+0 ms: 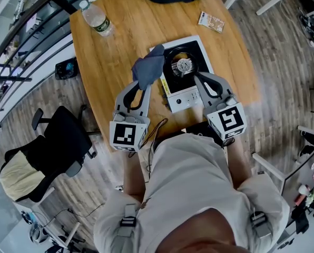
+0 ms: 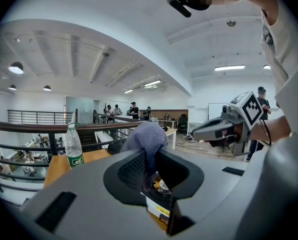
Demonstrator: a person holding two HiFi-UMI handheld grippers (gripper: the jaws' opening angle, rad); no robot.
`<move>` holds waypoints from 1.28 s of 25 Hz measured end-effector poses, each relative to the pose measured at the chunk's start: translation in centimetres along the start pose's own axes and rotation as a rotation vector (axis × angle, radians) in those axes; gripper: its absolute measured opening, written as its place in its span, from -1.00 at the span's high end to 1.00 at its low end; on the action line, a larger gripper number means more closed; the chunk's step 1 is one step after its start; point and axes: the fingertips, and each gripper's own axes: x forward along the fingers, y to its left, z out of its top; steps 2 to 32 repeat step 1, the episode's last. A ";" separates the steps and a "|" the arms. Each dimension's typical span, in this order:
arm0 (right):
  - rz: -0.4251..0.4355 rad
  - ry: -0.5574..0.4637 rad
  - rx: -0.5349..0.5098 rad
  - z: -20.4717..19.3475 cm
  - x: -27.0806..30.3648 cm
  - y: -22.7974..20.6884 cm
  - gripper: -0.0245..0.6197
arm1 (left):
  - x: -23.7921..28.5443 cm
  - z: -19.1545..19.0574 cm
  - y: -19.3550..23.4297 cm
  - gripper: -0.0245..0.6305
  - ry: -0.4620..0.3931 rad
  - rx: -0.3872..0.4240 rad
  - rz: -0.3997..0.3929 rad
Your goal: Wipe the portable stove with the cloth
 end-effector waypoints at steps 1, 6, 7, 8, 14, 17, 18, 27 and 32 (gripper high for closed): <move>0.002 -0.003 -0.002 0.1 -0.1 0.1 0.87 | -0.1 0.1 0.0 0.70 -0.001 0.000 0.000; 0.002 -0.003 -0.002 0.1 -0.1 0.1 0.87 | -0.1 0.1 0.0 0.70 -0.001 0.000 0.000; 0.002 -0.003 -0.002 0.1 -0.1 0.1 0.87 | -0.1 0.1 0.0 0.70 -0.001 0.000 0.000; 0.002 -0.003 -0.002 0.1 -0.1 0.1 0.87 | -0.1 0.1 0.0 0.70 -0.001 0.000 0.000; 0.002 -0.003 -0.002 0.1 -0.1 0.1 0.87 | -0.1 0.1 0.0 0.70 -0.001 0.000 0.000; 0.002 -0.003 -0.002 0.1 -0.1 0.1 0.87 | -0.1 0.1 0.0 0.70 -0.001 0.000 0.000; 0.002 -0.003 -0.002 0.1 -0.1 0.1 0.87 | -0.1 0.1 0.0 0.70 -0.001 0.000 0.000; 0.002 -0.003 -0.002 0.1 -0.1 0.1 0.87 | -0.1 0.1 0.0 0.70 -0.001 0.000 0.000; 0.002 -0.003 -0.002 0.1 -0.1 0.1 0.87 | -0.1 0.1 0.0 0.70 -0.001 0.000 0.000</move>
